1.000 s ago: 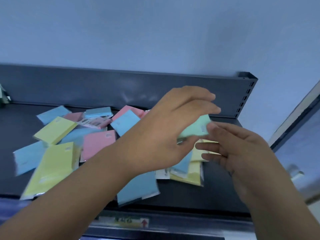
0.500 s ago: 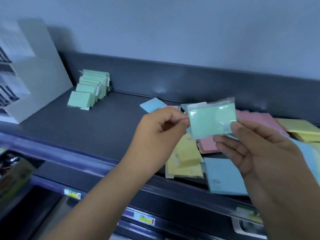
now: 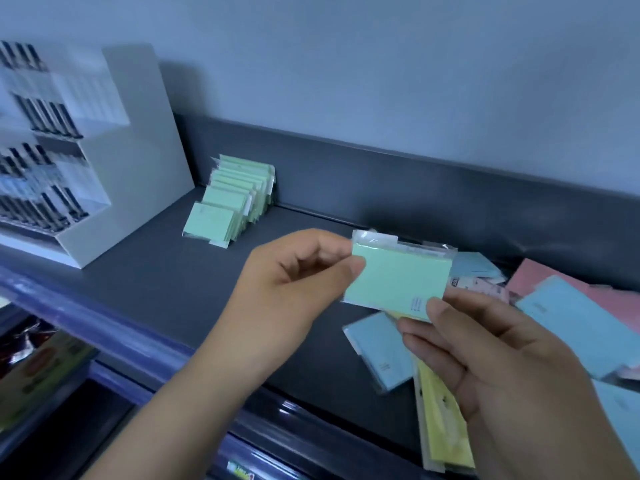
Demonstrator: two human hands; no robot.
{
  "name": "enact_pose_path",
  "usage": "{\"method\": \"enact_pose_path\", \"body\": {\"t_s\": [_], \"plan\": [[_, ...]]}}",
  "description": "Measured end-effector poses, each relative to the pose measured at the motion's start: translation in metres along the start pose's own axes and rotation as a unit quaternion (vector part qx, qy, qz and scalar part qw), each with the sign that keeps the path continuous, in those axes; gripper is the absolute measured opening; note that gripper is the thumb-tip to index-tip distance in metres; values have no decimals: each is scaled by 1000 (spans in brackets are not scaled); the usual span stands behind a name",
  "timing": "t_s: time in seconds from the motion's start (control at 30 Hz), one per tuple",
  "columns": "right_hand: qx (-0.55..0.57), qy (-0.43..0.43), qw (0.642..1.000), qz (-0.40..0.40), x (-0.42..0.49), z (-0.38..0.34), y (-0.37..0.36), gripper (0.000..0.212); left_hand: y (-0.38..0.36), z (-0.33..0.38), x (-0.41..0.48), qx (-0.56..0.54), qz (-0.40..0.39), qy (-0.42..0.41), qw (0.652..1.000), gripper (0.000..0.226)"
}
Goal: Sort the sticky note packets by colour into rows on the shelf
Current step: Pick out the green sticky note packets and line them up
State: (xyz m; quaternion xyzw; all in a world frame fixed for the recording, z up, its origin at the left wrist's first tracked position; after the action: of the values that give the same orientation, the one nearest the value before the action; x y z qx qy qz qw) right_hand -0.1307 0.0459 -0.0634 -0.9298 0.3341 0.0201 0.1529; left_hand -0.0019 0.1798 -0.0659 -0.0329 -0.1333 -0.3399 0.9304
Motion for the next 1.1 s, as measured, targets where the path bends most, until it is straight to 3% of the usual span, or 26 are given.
{"method": "enact_pose_path", "body": {"t_s": [0.13, 0.47, 0.63, 0.8, 1.1], "plan": [[-71, -17, 997, 5, 13, 15, -29, 10, 41, -9, 4, 10, 0, 18, 1000, 4], [-241, 33, 970, 29, 46, 60, -160, 13, 173, -39, 18, 48, 15, 75, 996, 8], [-311, 42, 949, 21, 69, 84, -224, 21, 233, -63, 42, 85, 72, 106, 988, 12], [-364, 32, 930, 48, 89, 97, -253, 17, 256, -85, 59, 186, 64, 153, 969, 2], [-476, 48, 875, 72, 108, 99, -265, 9, 264, -83, 80, 276, 64, 132, 950, 5]]}}
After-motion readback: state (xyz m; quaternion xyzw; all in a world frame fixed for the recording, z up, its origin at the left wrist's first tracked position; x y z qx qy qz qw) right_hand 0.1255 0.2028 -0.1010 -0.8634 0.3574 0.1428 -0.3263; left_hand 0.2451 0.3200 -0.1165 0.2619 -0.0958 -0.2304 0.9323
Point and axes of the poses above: each hand's wrist, its own x-axis towards the middle knuckle, its own y-axis out of the back of the hand, z = x × y, the point moved 1 cm from there along x, towards the middle knuckle, and after that the axes turned 8 degrees about -z, right-handed, at the moved point
